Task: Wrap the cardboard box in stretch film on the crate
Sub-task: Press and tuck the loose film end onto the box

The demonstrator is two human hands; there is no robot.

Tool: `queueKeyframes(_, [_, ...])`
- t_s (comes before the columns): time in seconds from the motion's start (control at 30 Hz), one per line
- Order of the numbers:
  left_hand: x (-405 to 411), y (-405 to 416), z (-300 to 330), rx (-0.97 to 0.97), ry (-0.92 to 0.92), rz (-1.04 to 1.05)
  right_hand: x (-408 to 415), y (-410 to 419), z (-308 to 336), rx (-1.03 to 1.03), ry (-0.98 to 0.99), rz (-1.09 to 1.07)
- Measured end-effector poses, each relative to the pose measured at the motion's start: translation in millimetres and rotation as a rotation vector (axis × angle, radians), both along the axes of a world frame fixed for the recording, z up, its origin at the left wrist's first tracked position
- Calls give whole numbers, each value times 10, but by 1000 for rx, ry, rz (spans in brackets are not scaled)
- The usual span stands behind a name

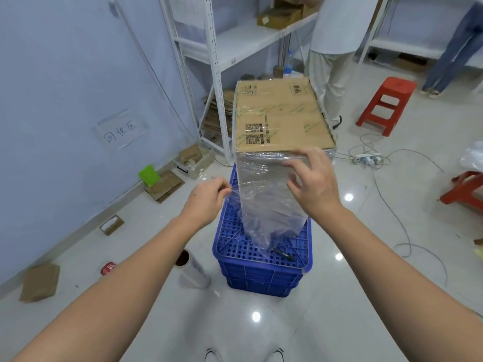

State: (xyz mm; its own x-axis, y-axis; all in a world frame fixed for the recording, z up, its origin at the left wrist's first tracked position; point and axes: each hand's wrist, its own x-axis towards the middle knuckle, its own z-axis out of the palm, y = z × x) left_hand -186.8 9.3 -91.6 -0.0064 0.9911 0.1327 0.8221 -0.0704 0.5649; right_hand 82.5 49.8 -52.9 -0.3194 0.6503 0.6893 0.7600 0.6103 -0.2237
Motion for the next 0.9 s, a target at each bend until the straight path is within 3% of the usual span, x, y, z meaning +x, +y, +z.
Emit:
queueKeyframes(0.13, [-61,66,56,-71,-113,41,-10,136,130,-143,-366,-32])
queueKeyframes(0.23, [-43,128,97,-137,-237,53,-59,161,38,-236,-504,-79])
queueKeyframes(0.43, [57,171,191,-318,-195,-93,-71,158,-6,-206,-464,-98])
queueKeyframes(0.6, [168,182,224,-317,-225,-42,-72,169,-13,-231,-400,-75])
queueKeyframes(0.77, [128,210,187,-280,-432,182,-40,189,-14,-233,-430,-78])
queueKeyframes(0.9, [122,201,108,-345,-571,205,-77,180,-36,-213,-411,-101])
